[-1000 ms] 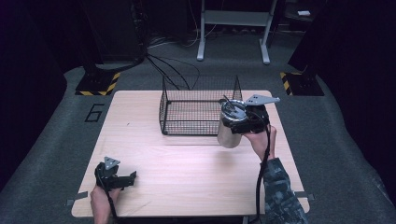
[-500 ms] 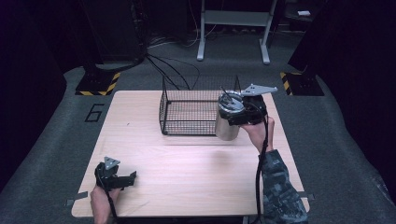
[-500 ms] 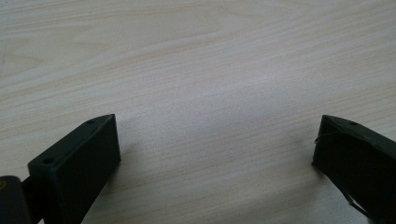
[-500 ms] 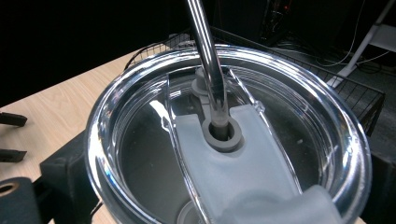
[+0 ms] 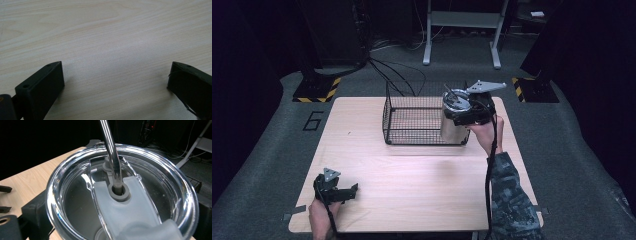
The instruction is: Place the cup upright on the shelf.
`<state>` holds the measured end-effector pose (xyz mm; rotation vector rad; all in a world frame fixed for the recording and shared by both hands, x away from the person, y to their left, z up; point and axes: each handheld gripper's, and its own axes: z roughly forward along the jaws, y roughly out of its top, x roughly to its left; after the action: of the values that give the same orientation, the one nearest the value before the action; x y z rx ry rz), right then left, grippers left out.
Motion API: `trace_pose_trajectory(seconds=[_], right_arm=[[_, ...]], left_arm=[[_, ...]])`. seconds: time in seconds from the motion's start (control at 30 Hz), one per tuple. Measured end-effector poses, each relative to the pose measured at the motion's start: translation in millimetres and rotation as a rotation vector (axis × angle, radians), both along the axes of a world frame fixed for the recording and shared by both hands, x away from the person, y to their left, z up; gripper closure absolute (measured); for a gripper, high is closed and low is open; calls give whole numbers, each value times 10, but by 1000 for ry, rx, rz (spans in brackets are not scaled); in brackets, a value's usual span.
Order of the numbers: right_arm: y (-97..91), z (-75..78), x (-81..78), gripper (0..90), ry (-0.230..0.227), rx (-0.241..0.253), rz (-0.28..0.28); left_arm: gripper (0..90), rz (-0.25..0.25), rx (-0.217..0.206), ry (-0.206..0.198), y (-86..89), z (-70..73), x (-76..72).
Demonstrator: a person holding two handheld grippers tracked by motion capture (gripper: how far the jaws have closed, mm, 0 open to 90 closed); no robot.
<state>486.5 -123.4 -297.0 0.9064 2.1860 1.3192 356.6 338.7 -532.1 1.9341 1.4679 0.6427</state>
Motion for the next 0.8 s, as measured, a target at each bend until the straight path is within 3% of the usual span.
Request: trace_pose_trajectory(seconds=[0.8], right_arm=[[187,154,262,36,6,-19,3]], left_arm=[[4,1,-2,1,-1,-1,0]])
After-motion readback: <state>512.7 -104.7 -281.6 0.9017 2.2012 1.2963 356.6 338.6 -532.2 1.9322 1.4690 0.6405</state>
